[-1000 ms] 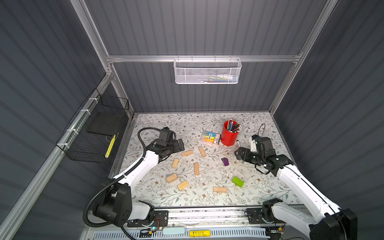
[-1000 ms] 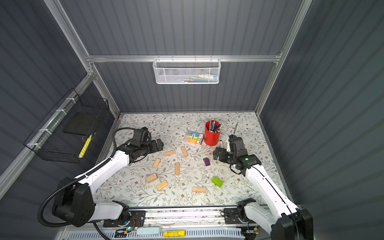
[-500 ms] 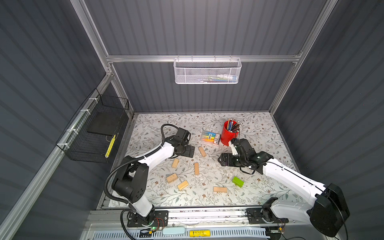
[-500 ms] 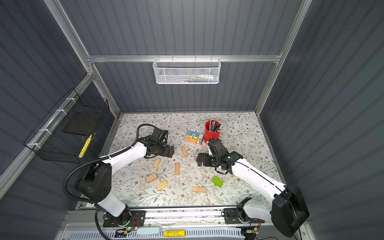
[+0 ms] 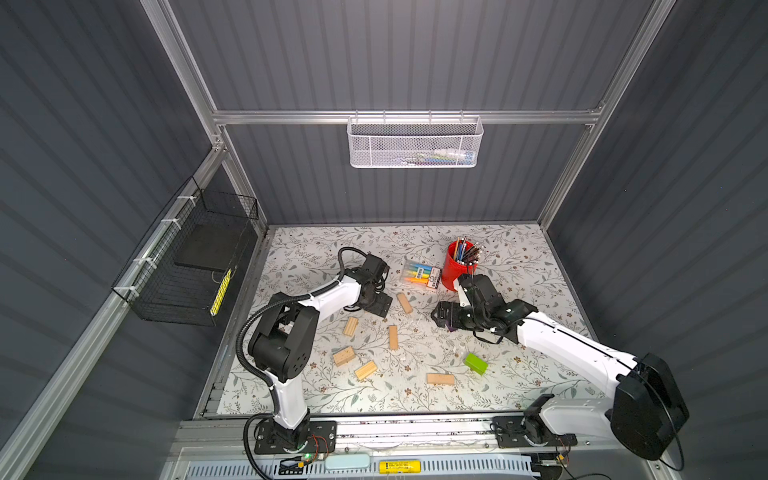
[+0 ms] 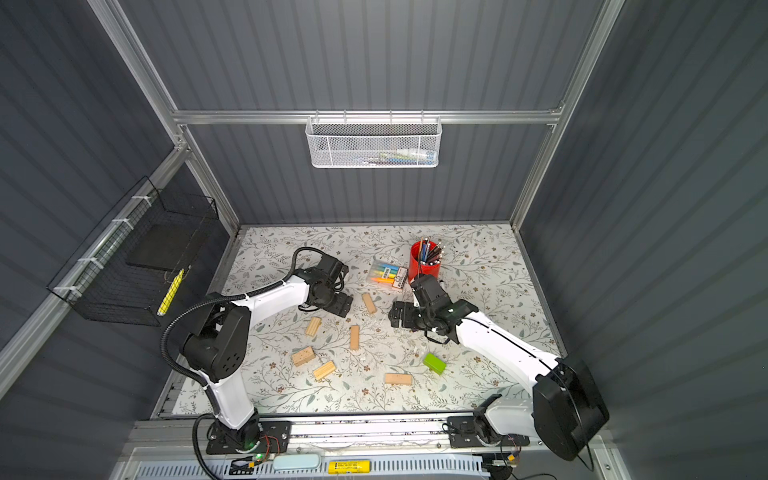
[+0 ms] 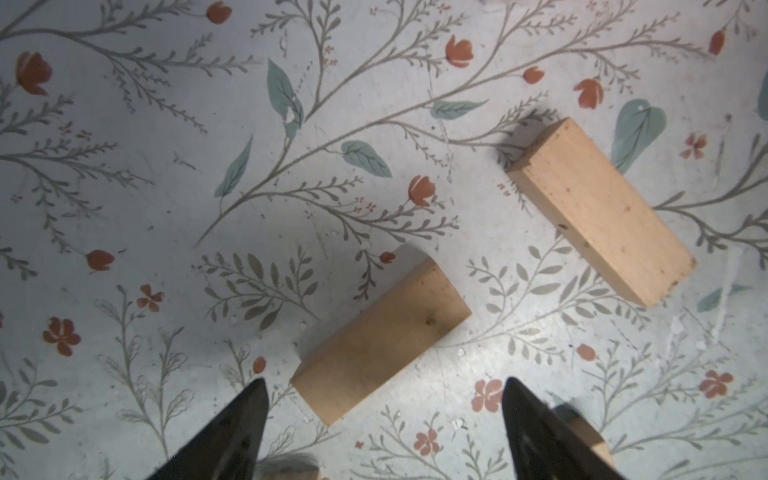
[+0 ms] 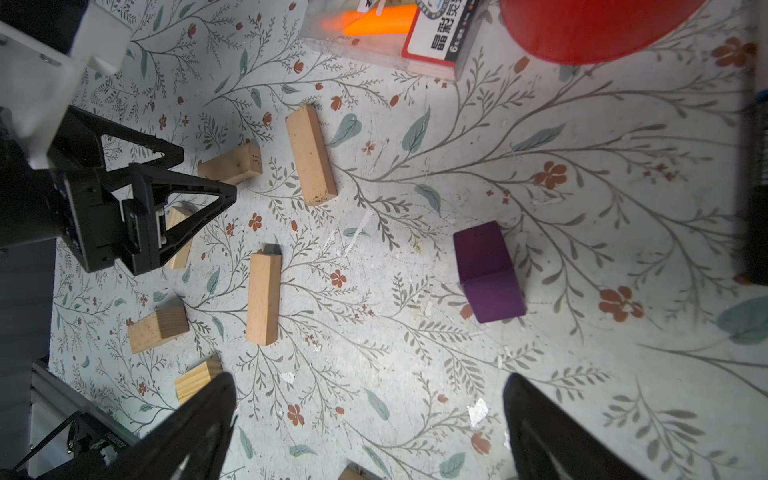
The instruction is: Build the wood block tower
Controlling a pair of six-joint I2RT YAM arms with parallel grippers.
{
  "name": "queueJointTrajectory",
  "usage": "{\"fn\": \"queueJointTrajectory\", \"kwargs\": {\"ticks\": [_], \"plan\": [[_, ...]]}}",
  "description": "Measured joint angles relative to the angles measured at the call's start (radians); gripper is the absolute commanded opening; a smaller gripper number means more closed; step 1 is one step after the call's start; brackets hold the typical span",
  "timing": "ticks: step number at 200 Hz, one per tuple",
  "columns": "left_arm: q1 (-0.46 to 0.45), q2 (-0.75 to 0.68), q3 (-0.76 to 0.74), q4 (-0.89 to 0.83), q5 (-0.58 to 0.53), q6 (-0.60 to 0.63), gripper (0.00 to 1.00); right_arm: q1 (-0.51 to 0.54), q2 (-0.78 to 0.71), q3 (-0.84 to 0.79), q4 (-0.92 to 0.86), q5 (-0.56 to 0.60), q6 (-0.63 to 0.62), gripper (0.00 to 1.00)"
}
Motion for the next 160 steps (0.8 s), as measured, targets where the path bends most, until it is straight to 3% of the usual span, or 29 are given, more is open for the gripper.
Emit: {"fn": "queueJointTrajectory", "kwargs": {"ticks": [94,160], "plan": [[0.0,0.079,0.043,-0.008,-0.004,0.012,0.51,0.0,0.003,0.013,0.006,0.001,0.007,0.99],[0.0,0.121,0.088,-0.034,0.0,-0.096,0.36,0.003,0.003,0.013,0.006,-0.001,0.011,0.99]]}}
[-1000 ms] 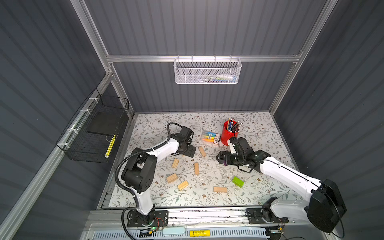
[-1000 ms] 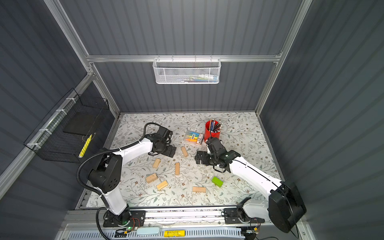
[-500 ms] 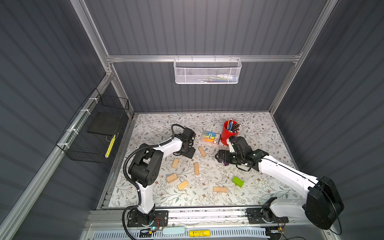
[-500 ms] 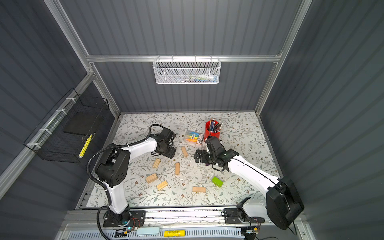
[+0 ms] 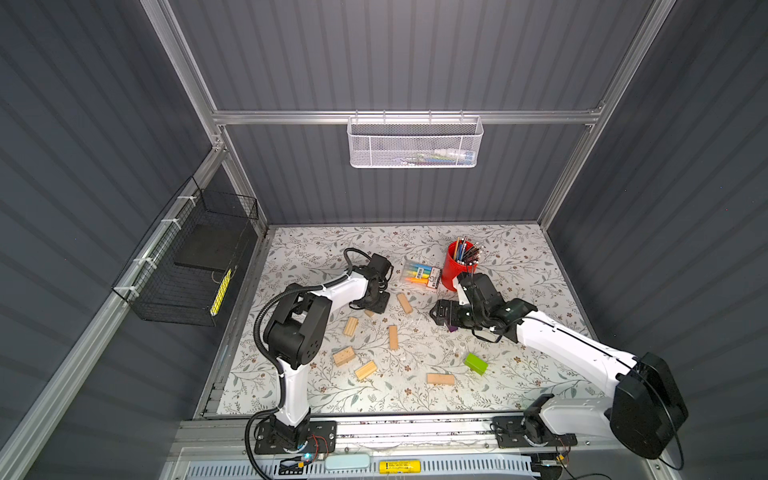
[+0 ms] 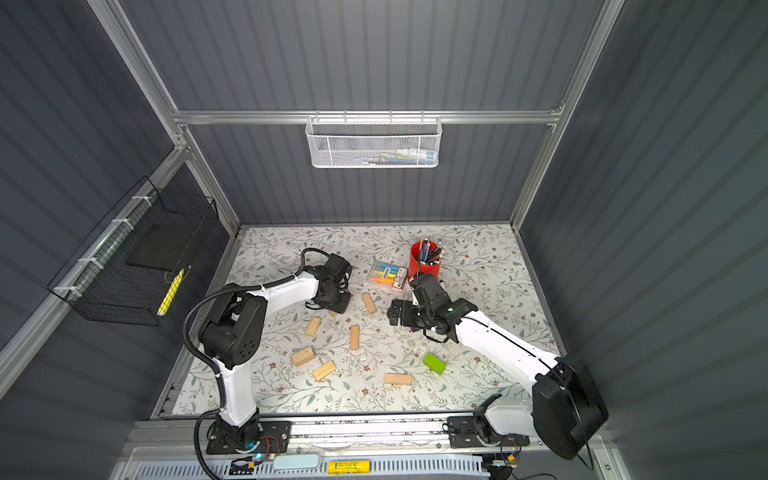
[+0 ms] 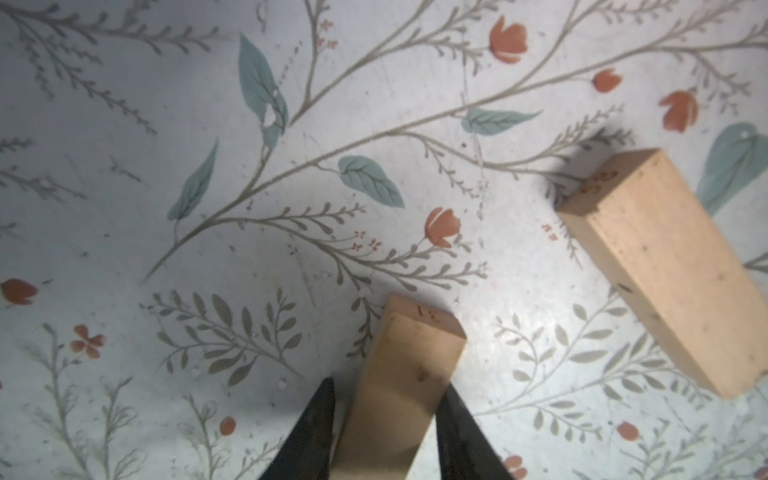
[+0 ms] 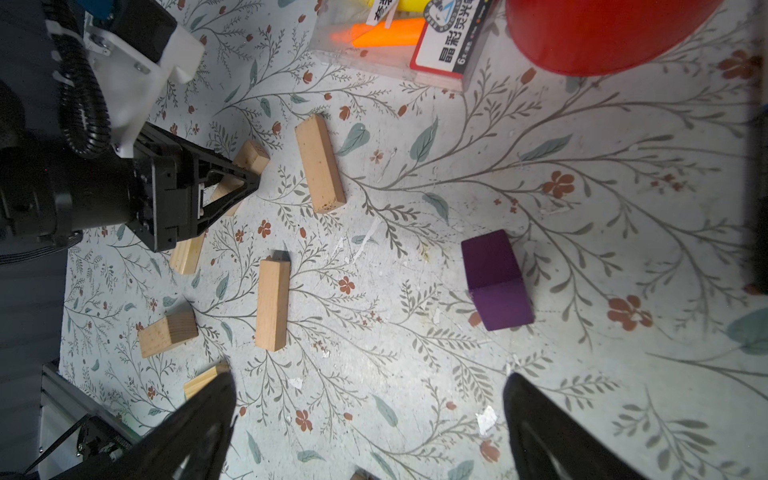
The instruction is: Build the wood block tower
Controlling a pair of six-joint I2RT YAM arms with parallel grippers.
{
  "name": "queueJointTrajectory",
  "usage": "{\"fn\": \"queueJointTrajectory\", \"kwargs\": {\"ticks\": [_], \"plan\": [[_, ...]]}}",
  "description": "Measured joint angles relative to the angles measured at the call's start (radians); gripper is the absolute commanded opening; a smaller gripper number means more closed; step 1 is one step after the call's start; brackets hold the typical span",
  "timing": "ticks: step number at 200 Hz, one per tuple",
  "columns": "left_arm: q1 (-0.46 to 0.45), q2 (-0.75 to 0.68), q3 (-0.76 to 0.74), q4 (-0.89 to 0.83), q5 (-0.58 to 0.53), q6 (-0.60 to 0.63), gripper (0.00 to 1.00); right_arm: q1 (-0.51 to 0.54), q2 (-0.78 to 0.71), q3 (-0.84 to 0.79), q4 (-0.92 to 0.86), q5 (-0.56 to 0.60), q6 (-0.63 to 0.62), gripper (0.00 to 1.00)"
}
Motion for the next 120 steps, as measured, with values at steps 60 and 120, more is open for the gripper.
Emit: {"fn": "queueJointTrajectory", "kwargs": {"ticks": [60,120], "plan": [[-0.001,0.0,0.0,0.0,0.031,-0.21,0.24,0.0,0.013,0.0,0.007,-0.024,0.014,0.99],[-0.048,0.0,0.005,-0.004,0.027,-0.381,0.22,0.0,0.04,-0.003,0.015,-0.047,0.053,0.99]]}}
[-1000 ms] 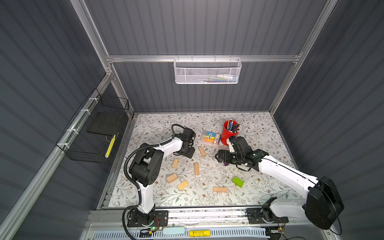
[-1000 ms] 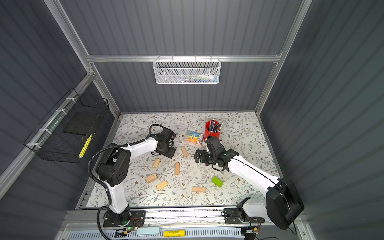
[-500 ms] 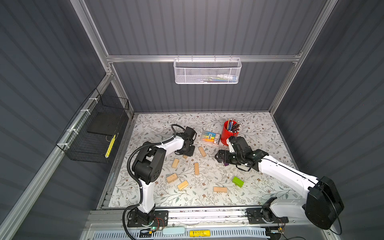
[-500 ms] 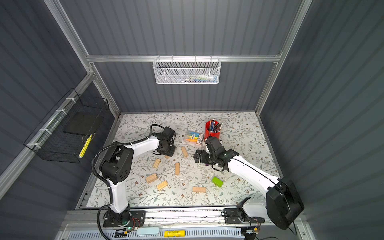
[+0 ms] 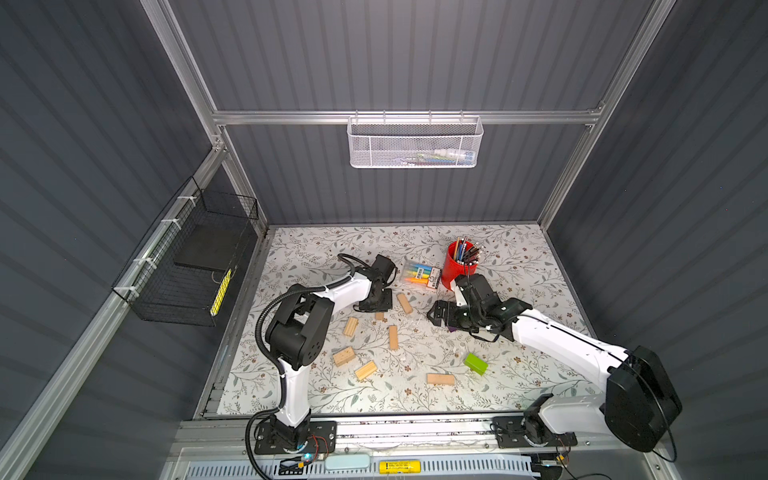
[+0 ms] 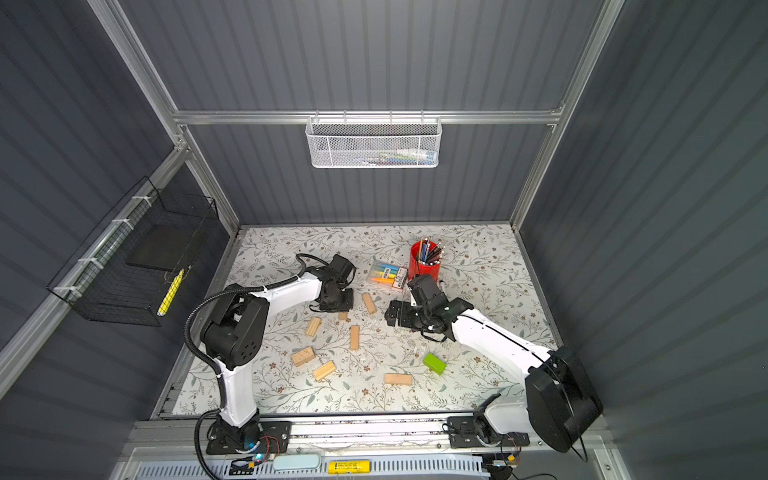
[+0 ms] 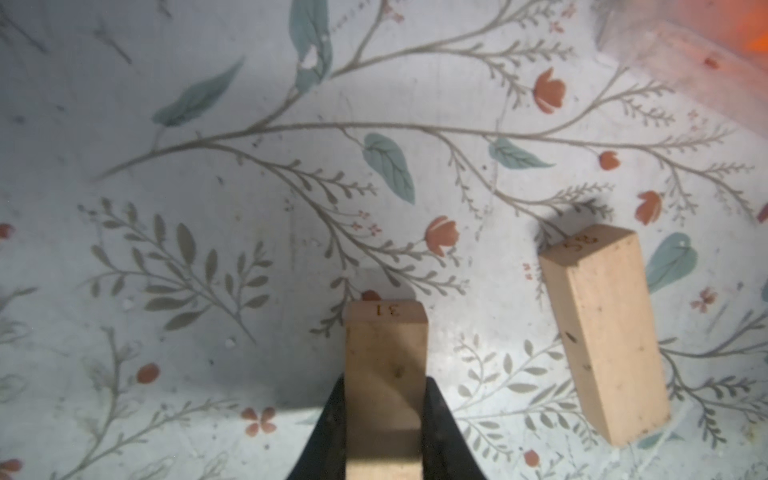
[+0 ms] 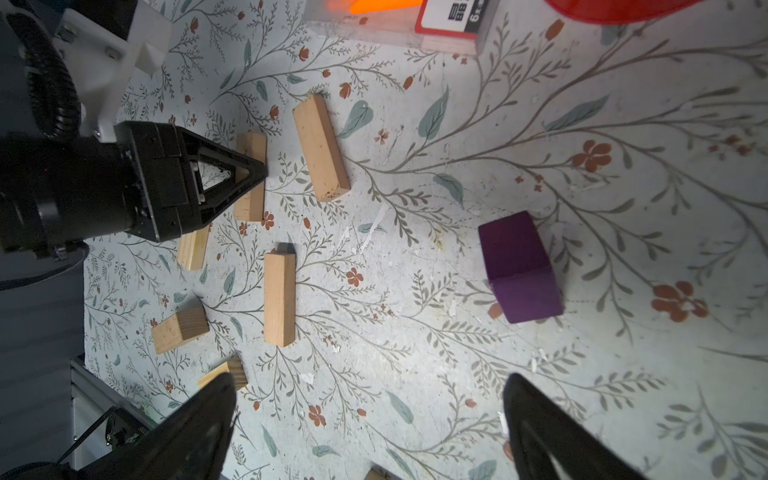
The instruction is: Build the wood block tower
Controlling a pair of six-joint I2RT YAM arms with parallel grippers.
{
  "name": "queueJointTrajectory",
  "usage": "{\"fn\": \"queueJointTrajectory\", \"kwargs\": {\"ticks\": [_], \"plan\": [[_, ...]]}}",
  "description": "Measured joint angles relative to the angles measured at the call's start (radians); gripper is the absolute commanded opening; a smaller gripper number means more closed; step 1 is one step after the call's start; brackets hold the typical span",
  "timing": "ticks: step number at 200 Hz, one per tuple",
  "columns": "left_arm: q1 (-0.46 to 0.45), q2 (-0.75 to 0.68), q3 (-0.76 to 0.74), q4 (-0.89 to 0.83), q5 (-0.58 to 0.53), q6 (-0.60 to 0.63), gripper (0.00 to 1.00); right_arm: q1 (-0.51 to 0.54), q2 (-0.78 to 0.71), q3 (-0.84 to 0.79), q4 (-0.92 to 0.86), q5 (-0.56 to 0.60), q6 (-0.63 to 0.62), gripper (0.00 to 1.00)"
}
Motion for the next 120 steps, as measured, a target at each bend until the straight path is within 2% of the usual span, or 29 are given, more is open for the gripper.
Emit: {"fn": "queueJointTrajectory", "kwargs": {"ticks": [47,120], "plan": [[-0.06,0.023,0.034,-0.024,-0.005,-0.052,0.22,0.0,0.0,-0.012,0.007,0.0,0.021,0.99],[-0.064,0.073,0.109,-0.045,-0.008,-0.078,0.25,0.0,0.009,-0.018,0.014,0.0,0.032,0.99]]}}
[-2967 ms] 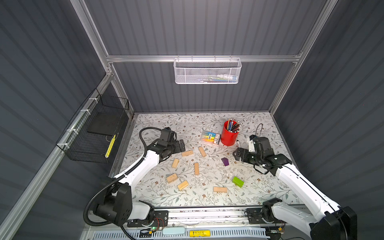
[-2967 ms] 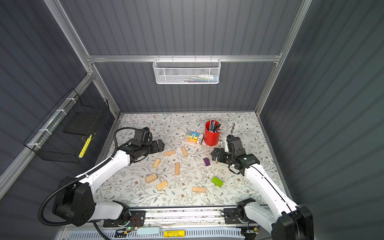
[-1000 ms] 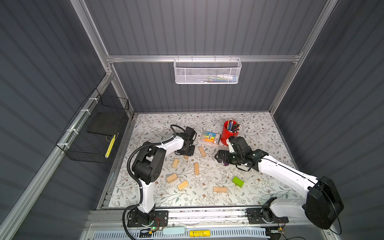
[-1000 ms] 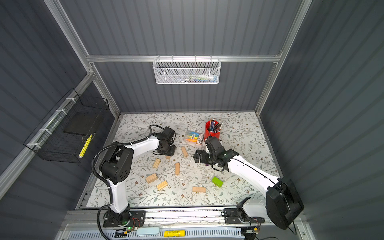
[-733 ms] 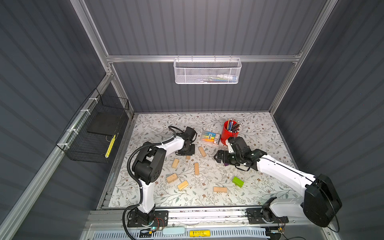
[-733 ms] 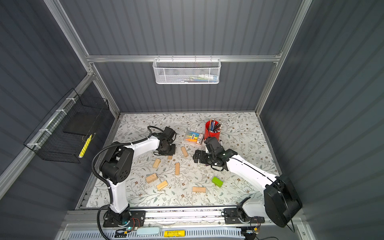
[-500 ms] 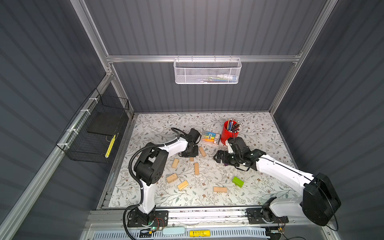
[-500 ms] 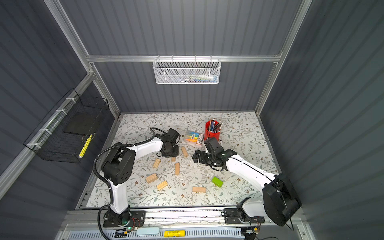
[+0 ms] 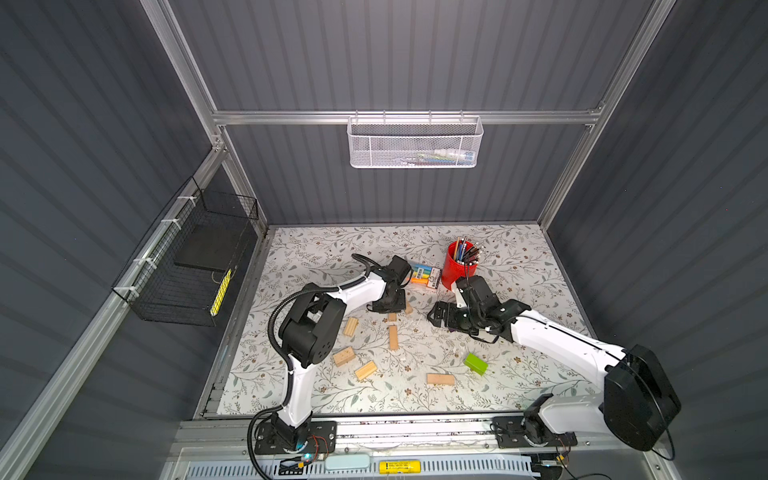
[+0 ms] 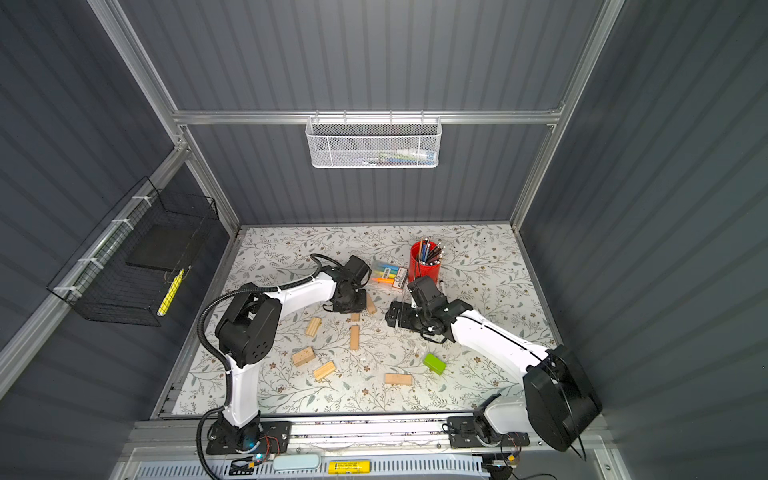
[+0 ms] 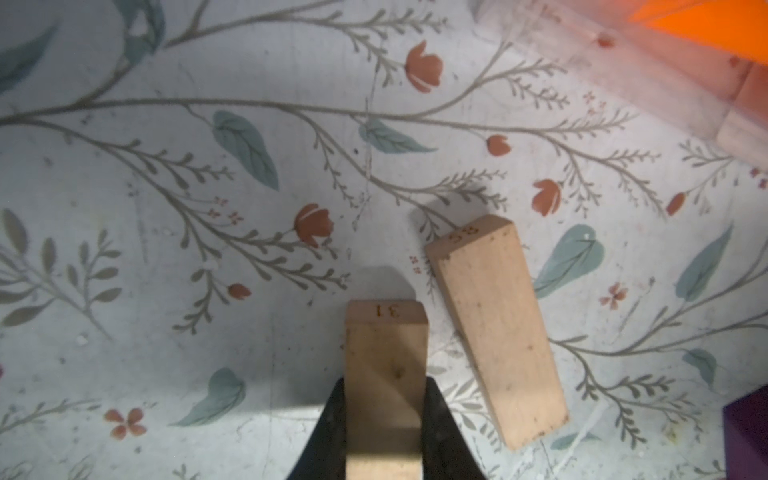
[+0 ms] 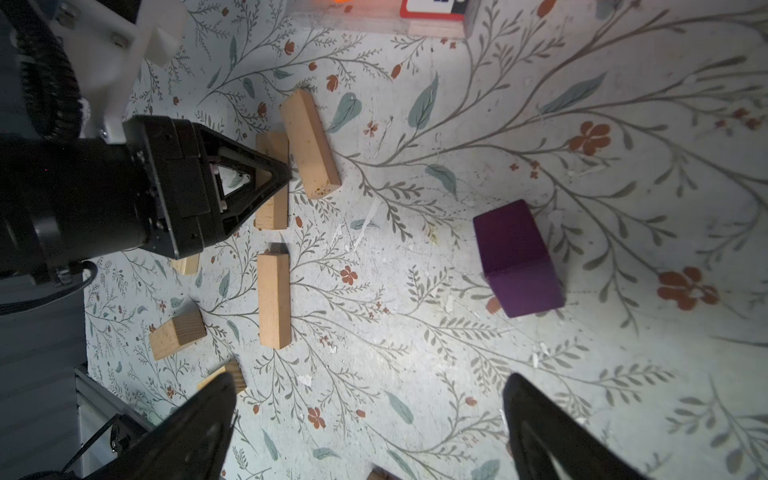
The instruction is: Build the wood block tower
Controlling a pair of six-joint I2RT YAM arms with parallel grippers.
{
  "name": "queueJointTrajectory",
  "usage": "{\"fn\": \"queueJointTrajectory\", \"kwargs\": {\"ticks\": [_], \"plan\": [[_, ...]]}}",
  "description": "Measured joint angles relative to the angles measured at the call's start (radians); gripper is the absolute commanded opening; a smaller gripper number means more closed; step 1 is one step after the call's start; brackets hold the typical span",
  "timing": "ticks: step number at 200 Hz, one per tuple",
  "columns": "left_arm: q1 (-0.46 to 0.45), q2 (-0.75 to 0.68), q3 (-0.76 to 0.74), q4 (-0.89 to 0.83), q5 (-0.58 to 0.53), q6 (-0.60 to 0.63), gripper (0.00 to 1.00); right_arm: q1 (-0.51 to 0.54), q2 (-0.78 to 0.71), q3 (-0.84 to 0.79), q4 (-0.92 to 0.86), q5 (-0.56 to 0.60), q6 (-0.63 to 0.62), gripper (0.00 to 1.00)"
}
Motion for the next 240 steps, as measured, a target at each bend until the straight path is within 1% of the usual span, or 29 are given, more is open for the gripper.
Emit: {"fn": "queueJointTrajectory", "kwargs": {"ticks": [10,21,27,58,92,137,152,179,216,240], "plan": [[0.0,0.001,0.002,-0.001,-0.001,-0.001,0.27,0.0,0.0,-0.001,0.0,0.0,0.001,0.99],[0.0,0.001,0.002,-0.001,-0.001,-0.001,0.33,0.0,0.0,-0.001,0.0,0.0,0.003,0.99],[0.0,0.001,0.002,0.0,0.0,0.0,0.35,0.0,0.0,-0.001,0.0,0.0,0.003,0.99],[0.0,0.001,0.003,0.007,0.002,-0.004,0.39,0.0,0.0,-0.001,0.0,0.0,0.004,0.99],[0.0,0.001,0.006,0.003,0.003,0.0,0.41,0.0,0.0,-0.001,0.0,0.0,0.001,0.99],[0.0,-0.019,0.002,-0.027,-0.011,0.008,0.45,0.0,0.029,0.042,-0.027,0.0,-0.062,0.99],[0.0,-0.065,-0.019,-0.031,-0.019,0.009,0.46,0.0,0.053,0.075,-0.032,-0.003,-0.09,0.99],[0.0,-0.202,-0.105,-0.018,-0.039,0.011,0.47,0.0,0.13,0.163,-0.05,-0.005,-0.141,0.96],[0.022,-0.335,-0.212,0.022,-0.053,0.01,0.47,0.009,0.261,0.276,-0.056,-0.016,-0.2,0.86],[0.053,-0.406,-0.297,0.057,-0.053,0.007,0.47,0.021,0.343,0.341,-0.057,-0.017,-0.23,0.79]]}}
